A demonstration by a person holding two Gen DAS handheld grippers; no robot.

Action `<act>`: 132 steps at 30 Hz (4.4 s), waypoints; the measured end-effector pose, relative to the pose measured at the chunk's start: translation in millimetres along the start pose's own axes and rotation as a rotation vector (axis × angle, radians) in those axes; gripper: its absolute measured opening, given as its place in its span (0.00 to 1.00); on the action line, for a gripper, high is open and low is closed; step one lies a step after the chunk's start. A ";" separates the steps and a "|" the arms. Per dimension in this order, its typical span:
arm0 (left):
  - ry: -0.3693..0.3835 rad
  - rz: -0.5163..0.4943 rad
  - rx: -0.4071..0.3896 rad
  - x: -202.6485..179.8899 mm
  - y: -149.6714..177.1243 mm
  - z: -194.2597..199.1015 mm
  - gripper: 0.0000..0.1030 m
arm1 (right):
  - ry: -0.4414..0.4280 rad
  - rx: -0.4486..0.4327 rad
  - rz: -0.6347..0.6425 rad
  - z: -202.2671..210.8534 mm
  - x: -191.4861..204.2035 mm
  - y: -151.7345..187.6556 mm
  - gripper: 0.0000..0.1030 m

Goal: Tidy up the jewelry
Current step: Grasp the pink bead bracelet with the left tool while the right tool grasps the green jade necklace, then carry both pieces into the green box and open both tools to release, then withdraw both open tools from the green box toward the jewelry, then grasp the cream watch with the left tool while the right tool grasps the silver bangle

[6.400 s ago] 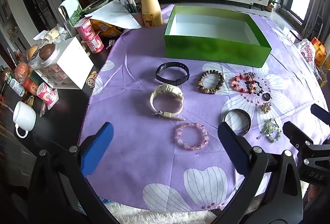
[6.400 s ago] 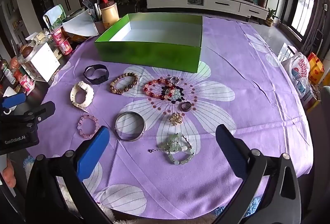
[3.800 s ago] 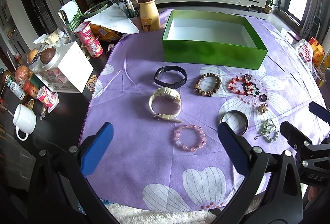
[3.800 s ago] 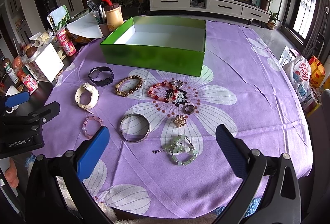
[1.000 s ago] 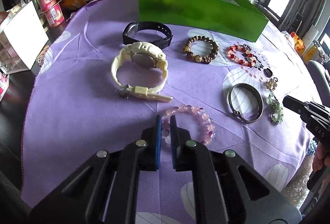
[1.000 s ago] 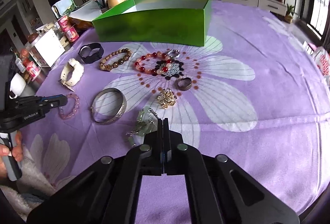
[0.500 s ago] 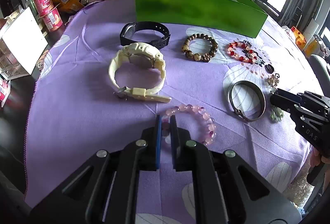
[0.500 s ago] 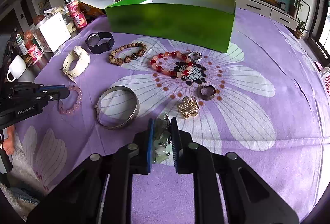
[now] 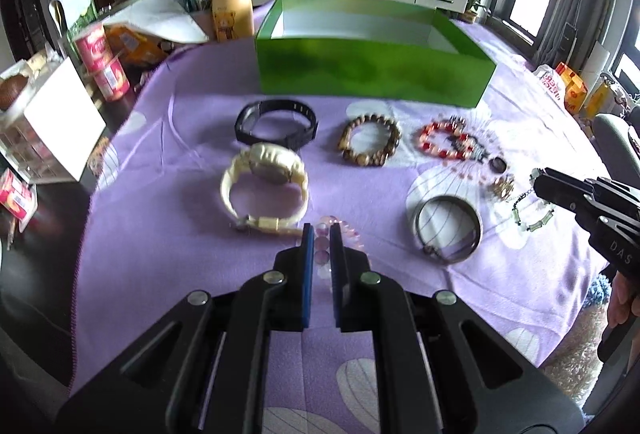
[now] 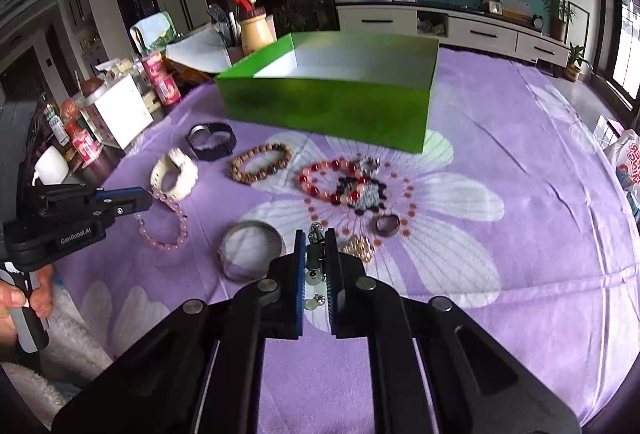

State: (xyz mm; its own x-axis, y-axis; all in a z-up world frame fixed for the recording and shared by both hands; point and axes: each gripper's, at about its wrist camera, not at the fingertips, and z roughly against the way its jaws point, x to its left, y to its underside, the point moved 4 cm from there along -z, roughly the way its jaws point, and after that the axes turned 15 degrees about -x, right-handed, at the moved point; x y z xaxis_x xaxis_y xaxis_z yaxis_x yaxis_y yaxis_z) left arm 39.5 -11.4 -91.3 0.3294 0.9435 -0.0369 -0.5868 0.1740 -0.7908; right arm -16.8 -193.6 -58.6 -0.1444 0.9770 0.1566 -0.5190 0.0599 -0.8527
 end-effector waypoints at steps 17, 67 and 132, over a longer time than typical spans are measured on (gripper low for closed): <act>0.033 0.011 -0.130 0.3 -99.4 -8.4 0.07 | -0.023 -0.181 0.013 -14.5 -5.2 -97.2 0.08; -0.081 -0.030 -0.116 -8.4 -141.5 -77.1 0.90 | -0.017 -0.092 -0.088 -57.7 -33.3 -97.5 0.43; -0.187 0.183 0.113 78.0 -2.7 -48.5 0.75 | -0.011 0.167 -0.039 -56.3 33.7 28.5 0.36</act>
State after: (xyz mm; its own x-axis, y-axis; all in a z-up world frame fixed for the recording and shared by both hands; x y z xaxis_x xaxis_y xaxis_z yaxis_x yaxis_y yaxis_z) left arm 102.5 48.0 -121.7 0.0743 0.9959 -0.0514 -0.7061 0.0161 -0.7079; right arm 11.0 -147.5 -105.6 -0.1302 0.9723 0.1943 -0.6570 0.0622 -0.7513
